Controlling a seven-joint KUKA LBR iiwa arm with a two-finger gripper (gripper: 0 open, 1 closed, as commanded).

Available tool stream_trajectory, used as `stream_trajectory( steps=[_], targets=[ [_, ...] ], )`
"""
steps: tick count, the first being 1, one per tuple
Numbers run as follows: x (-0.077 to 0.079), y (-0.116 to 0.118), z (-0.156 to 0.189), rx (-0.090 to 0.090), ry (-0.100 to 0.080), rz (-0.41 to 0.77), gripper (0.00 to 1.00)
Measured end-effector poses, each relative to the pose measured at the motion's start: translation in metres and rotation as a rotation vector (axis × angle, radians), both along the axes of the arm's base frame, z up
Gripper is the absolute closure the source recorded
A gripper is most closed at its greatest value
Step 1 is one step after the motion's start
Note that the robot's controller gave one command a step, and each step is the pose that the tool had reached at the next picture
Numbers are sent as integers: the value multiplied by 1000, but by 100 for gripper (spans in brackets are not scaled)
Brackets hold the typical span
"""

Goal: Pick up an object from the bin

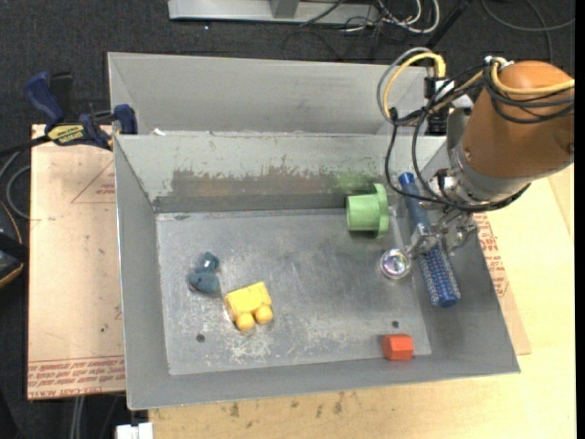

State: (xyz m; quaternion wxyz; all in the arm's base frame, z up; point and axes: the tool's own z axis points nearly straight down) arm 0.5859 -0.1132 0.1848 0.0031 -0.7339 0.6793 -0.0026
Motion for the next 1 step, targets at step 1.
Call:
stream_trajectory(
  steps=[1],
  targets=[
    [0,1,5,2,7,-5,100]
  ],
)
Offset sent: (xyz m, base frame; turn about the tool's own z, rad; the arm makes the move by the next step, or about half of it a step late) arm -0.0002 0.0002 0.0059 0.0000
